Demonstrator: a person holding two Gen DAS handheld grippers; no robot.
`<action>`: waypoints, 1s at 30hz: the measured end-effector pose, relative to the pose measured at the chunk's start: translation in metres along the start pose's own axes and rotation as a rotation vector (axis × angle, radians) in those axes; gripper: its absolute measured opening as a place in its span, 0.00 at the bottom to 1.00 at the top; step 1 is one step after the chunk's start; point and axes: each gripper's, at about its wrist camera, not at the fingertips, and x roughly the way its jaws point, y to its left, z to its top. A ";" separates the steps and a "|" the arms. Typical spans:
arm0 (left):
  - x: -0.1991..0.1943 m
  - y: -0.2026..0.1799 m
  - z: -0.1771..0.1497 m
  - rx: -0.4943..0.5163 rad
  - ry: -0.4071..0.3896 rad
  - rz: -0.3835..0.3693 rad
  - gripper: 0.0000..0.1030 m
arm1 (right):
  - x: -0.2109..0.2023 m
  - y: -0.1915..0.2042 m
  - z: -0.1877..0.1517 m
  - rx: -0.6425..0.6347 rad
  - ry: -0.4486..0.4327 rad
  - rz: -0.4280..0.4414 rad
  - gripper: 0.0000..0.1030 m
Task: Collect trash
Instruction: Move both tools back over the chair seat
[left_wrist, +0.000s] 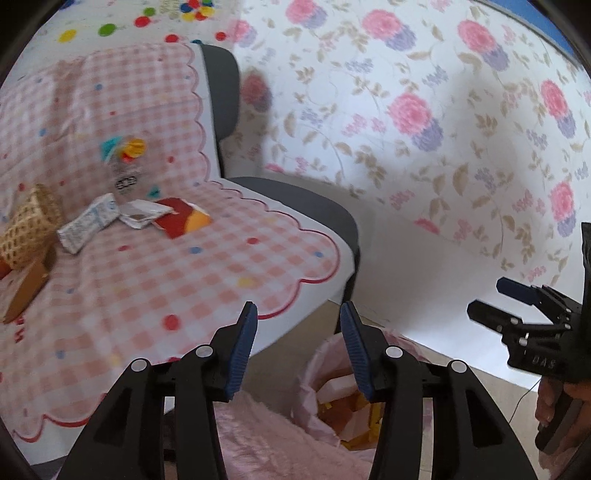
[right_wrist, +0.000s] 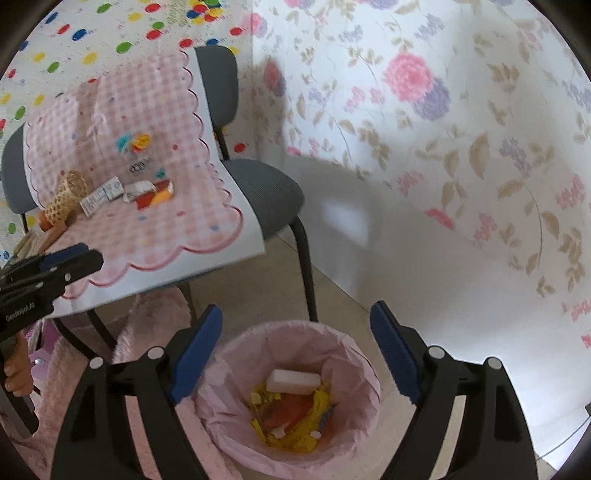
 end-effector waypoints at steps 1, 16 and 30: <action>-0.003 0.005 0.000 -0.004 0.001 -0.001 0.49 | -0.001 0.003 0.003 -0.001 -0.006 0.009 0.78; -0.050 0.133 -0.003 -0.169 -0.022 0.288 0.57 | 0.046 0.100 0.062 -0.136 -0.047 0.224 0.65; -0.057 0.234 0.011 -0.226 -0.018 0.486 0.61 | 0.102 0.182 0.107 -0.222 -0.023 0.335 0.43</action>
